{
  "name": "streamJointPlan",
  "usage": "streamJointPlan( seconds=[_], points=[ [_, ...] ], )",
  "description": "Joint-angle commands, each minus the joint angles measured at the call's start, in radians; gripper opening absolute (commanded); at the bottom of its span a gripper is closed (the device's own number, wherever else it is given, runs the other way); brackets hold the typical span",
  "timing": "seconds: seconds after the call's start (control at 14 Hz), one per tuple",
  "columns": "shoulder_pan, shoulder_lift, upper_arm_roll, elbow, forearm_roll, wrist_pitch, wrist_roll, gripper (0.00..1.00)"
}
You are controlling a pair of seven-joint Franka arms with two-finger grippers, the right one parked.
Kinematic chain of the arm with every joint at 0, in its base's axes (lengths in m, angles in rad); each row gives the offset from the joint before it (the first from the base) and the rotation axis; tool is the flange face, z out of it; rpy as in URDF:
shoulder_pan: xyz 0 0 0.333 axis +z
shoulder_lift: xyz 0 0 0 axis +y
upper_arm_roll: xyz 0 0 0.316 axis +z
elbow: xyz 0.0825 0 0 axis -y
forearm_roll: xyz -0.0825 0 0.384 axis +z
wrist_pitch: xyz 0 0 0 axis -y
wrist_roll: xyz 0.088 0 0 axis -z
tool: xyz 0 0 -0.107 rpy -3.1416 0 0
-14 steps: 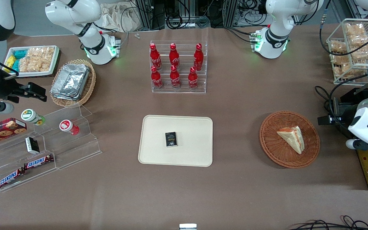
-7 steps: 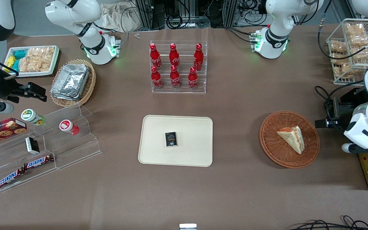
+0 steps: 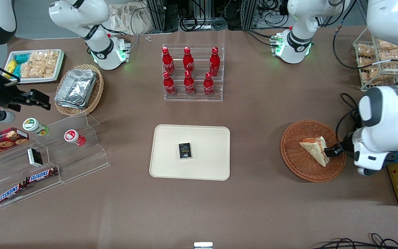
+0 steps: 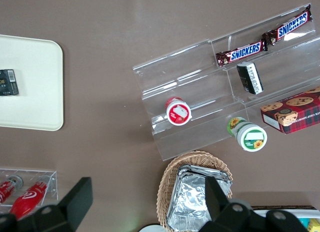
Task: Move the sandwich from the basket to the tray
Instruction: 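Move the left gripper down over the wrapped sandwich in the wicker basket, then close the left gripper on the sandwich's wrapped edge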
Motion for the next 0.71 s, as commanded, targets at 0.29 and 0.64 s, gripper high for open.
streamJointPlan(
  seconds=[0.29, 0.64],
  points=[
    [0.009, -0.028, -0.007, -0.182, 0.024, 0.170, -0.132, 1.00],
    [0.015, 0.020, -0.007, -0.207, 0.022, 0.235, -0.154, 1.00]
  ],
)
